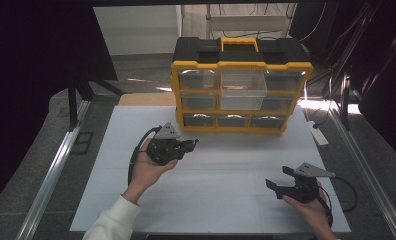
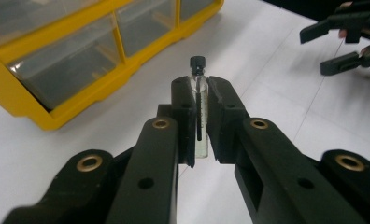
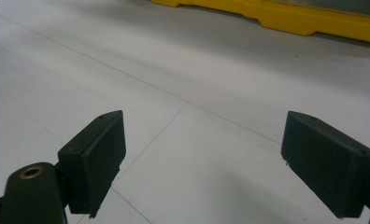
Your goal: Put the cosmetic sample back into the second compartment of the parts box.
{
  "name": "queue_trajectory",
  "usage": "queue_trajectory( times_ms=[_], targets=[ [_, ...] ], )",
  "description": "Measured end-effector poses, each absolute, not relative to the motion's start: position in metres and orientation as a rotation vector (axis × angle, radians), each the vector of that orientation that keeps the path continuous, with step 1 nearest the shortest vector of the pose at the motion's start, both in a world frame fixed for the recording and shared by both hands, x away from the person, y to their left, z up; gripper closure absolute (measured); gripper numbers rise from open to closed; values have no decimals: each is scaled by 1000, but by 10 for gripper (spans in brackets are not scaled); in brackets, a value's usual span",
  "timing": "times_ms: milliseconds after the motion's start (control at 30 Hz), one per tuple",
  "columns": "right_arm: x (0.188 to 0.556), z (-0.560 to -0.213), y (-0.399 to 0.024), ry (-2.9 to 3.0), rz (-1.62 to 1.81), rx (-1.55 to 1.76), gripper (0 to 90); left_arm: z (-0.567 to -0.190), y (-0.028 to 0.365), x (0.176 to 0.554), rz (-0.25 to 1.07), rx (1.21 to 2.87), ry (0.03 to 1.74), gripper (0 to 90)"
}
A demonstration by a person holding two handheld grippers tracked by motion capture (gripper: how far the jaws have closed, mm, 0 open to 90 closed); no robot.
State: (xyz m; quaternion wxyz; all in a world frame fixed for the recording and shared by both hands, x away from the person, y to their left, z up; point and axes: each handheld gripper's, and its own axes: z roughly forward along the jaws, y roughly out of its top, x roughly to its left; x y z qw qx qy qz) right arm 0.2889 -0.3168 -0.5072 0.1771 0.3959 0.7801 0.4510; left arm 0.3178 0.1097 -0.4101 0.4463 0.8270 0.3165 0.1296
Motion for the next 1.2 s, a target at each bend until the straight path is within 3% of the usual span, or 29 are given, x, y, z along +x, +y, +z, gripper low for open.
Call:
queue_trajectory(
  times_ms=[1200],
  targets=[
    [290,-508,-317,2209,1273,1119,141,-369,119,320,373,1830,734,810]
  ],
)
